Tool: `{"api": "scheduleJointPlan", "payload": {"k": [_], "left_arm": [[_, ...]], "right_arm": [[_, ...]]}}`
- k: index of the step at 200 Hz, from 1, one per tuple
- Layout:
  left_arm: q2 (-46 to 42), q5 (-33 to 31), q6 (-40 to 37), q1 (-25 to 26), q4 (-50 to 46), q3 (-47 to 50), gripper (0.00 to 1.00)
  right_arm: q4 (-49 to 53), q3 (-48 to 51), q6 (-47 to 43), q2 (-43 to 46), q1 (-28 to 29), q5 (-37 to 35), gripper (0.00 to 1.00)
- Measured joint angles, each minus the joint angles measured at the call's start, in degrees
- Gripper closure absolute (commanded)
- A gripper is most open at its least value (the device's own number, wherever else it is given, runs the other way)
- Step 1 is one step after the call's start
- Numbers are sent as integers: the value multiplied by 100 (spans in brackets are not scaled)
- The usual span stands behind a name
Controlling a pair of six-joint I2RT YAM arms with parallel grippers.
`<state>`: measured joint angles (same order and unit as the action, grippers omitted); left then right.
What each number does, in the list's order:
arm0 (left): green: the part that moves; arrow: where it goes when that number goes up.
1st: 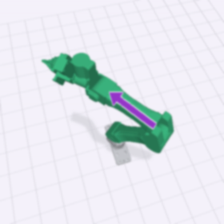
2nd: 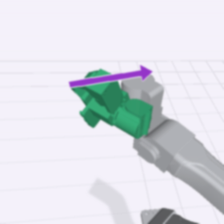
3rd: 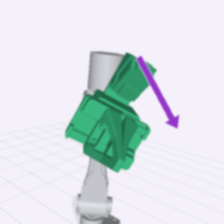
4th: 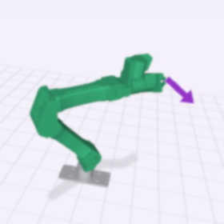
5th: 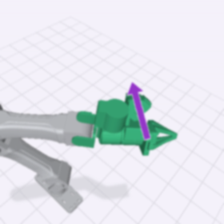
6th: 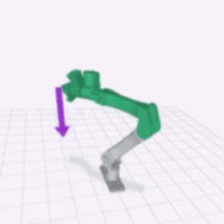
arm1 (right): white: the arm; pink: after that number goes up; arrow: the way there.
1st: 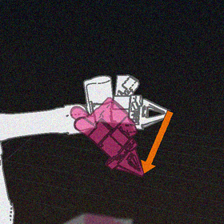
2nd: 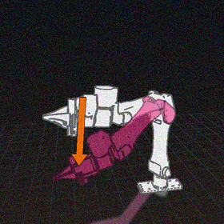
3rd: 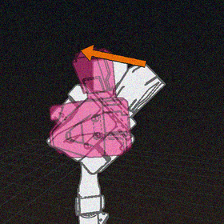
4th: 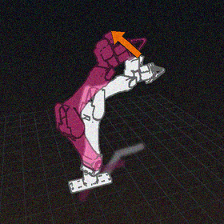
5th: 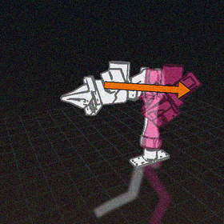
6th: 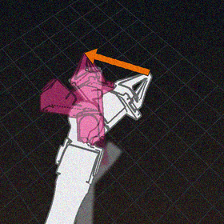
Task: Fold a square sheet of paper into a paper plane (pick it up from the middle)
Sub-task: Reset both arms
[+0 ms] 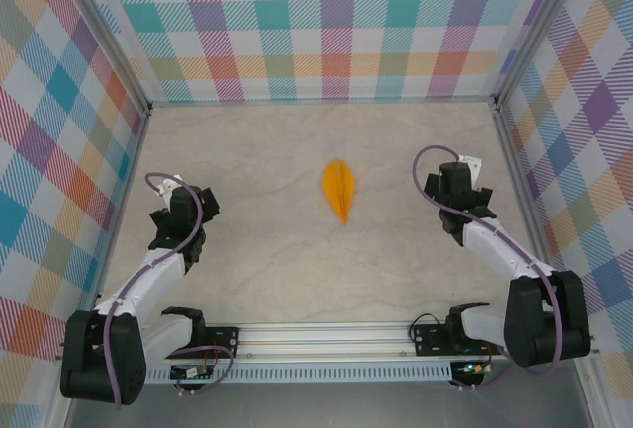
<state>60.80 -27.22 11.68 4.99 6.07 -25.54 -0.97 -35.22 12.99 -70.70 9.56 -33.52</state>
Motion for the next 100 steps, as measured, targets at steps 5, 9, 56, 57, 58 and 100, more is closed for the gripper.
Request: {"api": "scheduleJointPlan", "payload": {"k": [5, 9, 56, 57, 58, 100], "left_arm": [[70, 111, -103, -31, 170, 46, 0], [140, 212, -184, -50, 330, 87, 0], [793, 1331, -734, -232, 2133, 588, 0], [802, 1346, -741, -234, 2155, 592, 0], [813, 1364, -748, -234, 2186, 599, 0], [1615, 2090, -962, -282, 3451, 750, 0]], "right_arm": [[-203, 101, -96, -35, -4, 26, 0], [-378, 192, -186, -74, -17, 59, 0], [-2011, 973, -765, -393, -289, 911, 0], [-2028, 979, -774, -398, -291, 925, 0], [-2070, 990, -787, -409, -297, 951, 0], [-3383, 1228, -1054, -894, -433, 1672, 0]]}}
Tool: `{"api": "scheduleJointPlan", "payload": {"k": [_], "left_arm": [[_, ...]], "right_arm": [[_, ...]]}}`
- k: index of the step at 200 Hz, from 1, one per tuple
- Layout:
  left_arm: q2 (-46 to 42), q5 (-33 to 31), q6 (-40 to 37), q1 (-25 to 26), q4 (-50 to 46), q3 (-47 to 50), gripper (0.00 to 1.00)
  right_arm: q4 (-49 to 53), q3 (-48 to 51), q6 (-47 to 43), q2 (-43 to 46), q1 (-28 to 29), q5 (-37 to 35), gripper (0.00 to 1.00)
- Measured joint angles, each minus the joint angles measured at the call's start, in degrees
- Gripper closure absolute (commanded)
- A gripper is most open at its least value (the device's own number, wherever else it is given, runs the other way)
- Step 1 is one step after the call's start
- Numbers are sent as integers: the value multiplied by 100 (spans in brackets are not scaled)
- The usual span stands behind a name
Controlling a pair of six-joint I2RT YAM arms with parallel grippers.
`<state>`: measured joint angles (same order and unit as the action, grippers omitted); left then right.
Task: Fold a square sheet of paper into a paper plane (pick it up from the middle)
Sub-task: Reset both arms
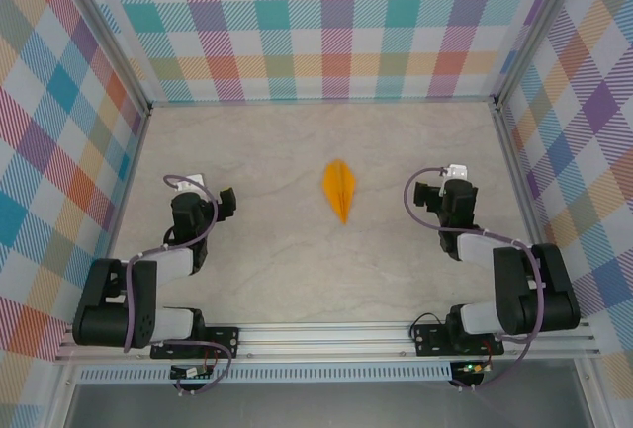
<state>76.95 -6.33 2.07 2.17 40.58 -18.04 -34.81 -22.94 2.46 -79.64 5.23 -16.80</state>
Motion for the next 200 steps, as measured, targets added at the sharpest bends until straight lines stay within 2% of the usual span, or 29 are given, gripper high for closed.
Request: {"api": "scheduleJointPlan", "payload": {"k": [39, 77, 126, 200], "left_arm": [[706, 343, -42, -26, 693, -4, 0], [1163, 385, -42, -44, 911, -76, 0], [1235, 201, -61, 11, 844, -413, 0], [1237, 293, -302, 44, 546, -538, 0]], "right_arm": [[-911, 144, -37, -551, -254, 581, 0], [-1043, 144, -35, -758, -319, 828, 0], [-1062, 140, -35, -758, -328, 859, 0], [-1062, 140, -35, -758, -328, 879, 0]]}}
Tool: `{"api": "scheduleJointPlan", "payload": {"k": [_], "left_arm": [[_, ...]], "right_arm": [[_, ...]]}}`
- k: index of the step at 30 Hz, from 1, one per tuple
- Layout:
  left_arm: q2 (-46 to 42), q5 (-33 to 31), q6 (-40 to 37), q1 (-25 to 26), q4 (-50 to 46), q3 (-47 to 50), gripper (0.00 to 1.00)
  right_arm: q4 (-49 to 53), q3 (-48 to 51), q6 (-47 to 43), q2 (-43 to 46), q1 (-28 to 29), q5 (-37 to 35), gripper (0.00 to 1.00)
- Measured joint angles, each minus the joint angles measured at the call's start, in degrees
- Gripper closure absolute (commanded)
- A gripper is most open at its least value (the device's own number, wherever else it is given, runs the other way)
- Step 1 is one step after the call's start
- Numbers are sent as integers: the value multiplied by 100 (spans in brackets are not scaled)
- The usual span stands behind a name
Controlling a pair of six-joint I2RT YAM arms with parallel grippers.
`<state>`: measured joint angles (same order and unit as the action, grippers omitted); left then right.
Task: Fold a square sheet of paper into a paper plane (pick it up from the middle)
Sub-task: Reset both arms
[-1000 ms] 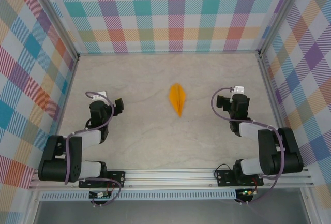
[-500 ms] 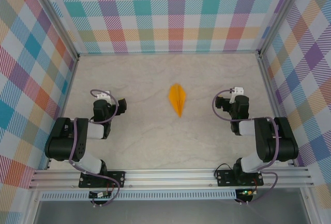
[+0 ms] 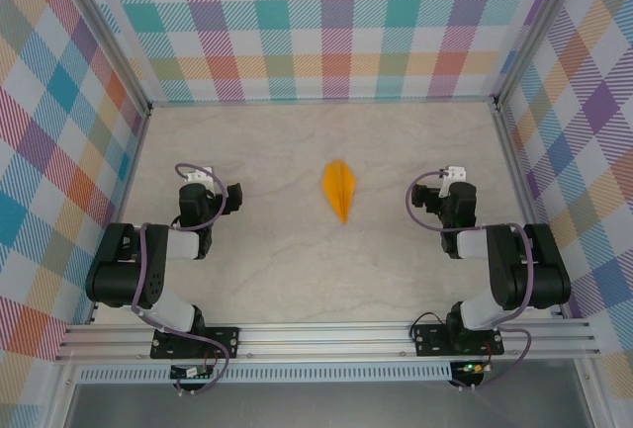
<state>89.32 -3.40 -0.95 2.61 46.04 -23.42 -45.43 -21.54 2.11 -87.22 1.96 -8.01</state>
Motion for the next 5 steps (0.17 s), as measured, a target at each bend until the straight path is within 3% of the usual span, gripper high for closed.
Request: {"api": "scheduleJointPlan", "payload": {"k": [5], "left_arm": [[11, 0, -2, 0, -96, -11, 0]], "right_arm": [[0, 0, 0, 0, 0, 0, 0]]}}
